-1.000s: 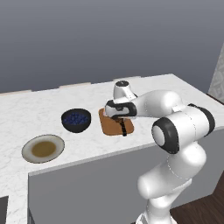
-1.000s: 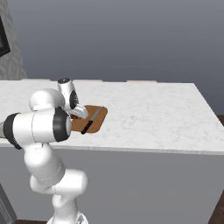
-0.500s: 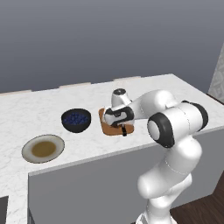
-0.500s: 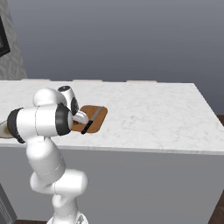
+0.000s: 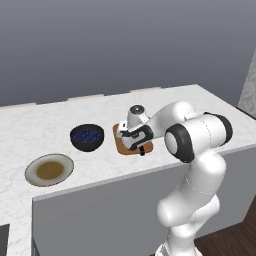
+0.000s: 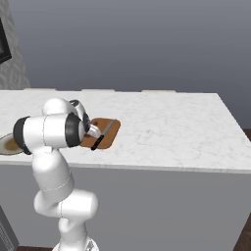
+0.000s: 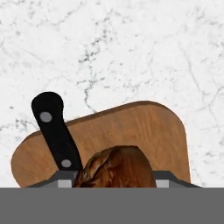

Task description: Pick up the knife from the drawer and place it on the cutting board. Then place the meat from the plate to the cutting board.

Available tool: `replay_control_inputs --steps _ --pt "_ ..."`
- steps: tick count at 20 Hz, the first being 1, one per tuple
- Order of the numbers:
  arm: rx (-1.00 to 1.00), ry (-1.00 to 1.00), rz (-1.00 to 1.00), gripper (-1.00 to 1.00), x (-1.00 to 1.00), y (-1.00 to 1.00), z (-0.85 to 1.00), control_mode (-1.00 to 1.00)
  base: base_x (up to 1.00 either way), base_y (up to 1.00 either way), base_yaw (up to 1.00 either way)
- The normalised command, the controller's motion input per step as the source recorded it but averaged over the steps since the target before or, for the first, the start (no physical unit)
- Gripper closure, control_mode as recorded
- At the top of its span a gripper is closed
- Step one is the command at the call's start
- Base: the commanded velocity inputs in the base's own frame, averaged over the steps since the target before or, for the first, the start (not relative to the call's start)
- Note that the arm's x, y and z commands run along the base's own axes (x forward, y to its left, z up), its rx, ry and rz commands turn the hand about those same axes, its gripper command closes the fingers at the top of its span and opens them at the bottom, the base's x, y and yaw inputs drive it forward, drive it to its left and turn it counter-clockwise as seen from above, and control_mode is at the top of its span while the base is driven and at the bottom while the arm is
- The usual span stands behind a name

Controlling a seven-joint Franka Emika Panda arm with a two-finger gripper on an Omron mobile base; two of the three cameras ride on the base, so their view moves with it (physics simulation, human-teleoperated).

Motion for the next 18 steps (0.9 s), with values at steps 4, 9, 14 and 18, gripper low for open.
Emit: replay_control_inputs --steps 4,9,14,18 --pt "0.00 0.00 0.00 -1.00 0.35 0.02 -0.06 -1.00 0.00 0.00 0.00" --pt "0.00 0.00 0.00 -1.00 0.00 0.00 0.00 -1.00 0.00 0.00 0.00" --pt "0.00 -0.02 0.00 -1.00 -0.09 0.00 0.06 -1.00 0.00 0.00 0.00" --pt "0.01 -0.14 0.00 -1.00 -0.47 -0.01 0.67 -1.00 0.00 0.00 0.00"
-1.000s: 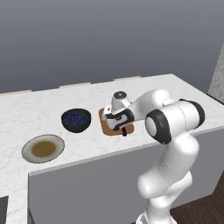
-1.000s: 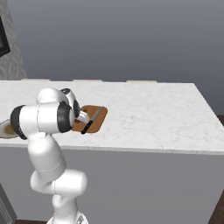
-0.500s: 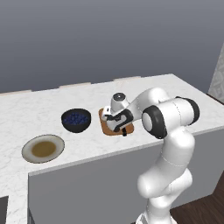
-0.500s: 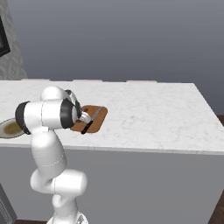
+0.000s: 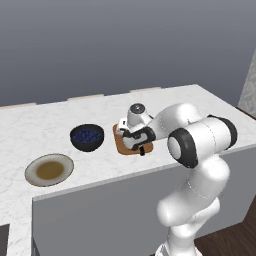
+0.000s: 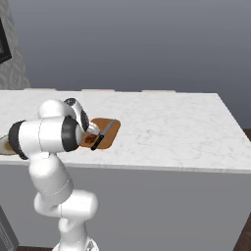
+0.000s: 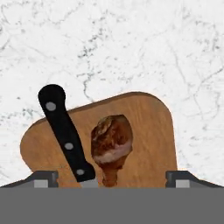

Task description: Pick up the knife from the drawer and place it on the cutting board. Then place the meat from the plate to the cutting board.

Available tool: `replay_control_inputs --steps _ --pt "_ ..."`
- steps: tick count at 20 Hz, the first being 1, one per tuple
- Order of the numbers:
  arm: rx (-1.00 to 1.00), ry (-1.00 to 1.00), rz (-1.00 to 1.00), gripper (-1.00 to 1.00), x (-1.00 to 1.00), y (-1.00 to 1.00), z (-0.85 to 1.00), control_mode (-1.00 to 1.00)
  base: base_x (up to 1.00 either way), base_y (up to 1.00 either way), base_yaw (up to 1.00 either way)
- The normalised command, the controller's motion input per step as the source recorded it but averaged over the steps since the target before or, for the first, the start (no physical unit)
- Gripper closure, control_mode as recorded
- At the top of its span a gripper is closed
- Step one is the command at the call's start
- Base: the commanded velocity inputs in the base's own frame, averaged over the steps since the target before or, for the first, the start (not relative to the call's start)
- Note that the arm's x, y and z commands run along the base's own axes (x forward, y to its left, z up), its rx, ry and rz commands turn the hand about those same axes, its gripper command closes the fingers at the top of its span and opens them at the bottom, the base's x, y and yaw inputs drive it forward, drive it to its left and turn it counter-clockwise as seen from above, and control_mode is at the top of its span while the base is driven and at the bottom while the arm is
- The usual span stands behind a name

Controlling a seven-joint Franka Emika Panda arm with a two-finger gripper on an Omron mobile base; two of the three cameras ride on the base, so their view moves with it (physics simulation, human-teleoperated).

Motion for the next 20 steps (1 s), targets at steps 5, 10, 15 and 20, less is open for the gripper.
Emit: replay_control_inputs --steps 5,10,15,20 --pt "0.14 -0.42 0.00 -1.00 -1.00 -0.74 1.00 -1.00 0.00 0.00 0.00" --pt "0.18 -0.42 0.00 -1.00 -1.00 -1.00 1.00 -1.00 0.00 0.00 0.00" --pt "0.21 -0.37 0.00 -1.00 -1.00 -1.00 1.00 -1.00 0.00 0.00 0.00" --pt "0.27 -0.54 0.00 -1.00 -1.00 -0.99 1.00 -1.00 0.00 0.00 0.00"
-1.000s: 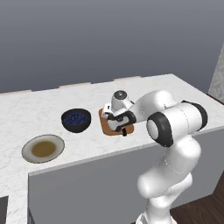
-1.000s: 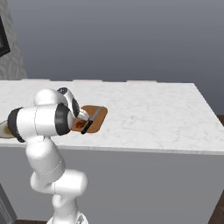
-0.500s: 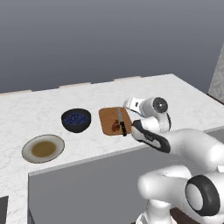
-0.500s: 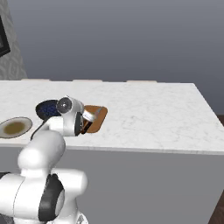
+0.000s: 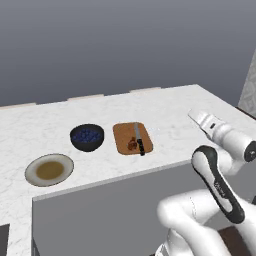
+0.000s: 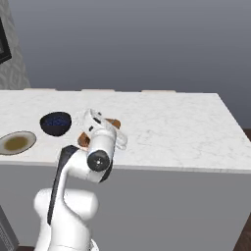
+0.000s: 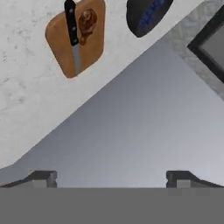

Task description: Pick up the knife from the drawer and place it on the cutting board. Then place the meat from the plate to the cutting board.

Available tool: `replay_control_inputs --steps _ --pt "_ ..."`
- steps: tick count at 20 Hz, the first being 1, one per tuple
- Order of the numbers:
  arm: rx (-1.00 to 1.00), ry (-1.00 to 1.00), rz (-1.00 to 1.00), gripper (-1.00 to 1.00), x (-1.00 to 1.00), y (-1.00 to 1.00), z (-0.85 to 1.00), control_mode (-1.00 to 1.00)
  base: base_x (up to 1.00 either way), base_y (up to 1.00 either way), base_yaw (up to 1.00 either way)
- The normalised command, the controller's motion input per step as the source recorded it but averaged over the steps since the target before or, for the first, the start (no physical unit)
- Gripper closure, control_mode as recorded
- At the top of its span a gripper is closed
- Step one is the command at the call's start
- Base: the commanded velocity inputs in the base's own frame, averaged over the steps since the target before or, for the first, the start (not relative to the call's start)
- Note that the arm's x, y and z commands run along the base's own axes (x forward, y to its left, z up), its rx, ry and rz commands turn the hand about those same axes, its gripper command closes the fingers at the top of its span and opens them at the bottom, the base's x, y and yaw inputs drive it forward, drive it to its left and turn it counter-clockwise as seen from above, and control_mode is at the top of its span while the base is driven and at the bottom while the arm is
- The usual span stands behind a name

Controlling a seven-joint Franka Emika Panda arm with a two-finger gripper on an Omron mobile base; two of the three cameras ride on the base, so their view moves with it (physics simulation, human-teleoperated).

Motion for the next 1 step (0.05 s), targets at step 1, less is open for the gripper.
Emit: replay_control_inputs --steps 1 --pt "0.27 -0.73 0.00 -1.00 -1.00 -0.86 0.98 -1.00 0.00 0.00 0.00"
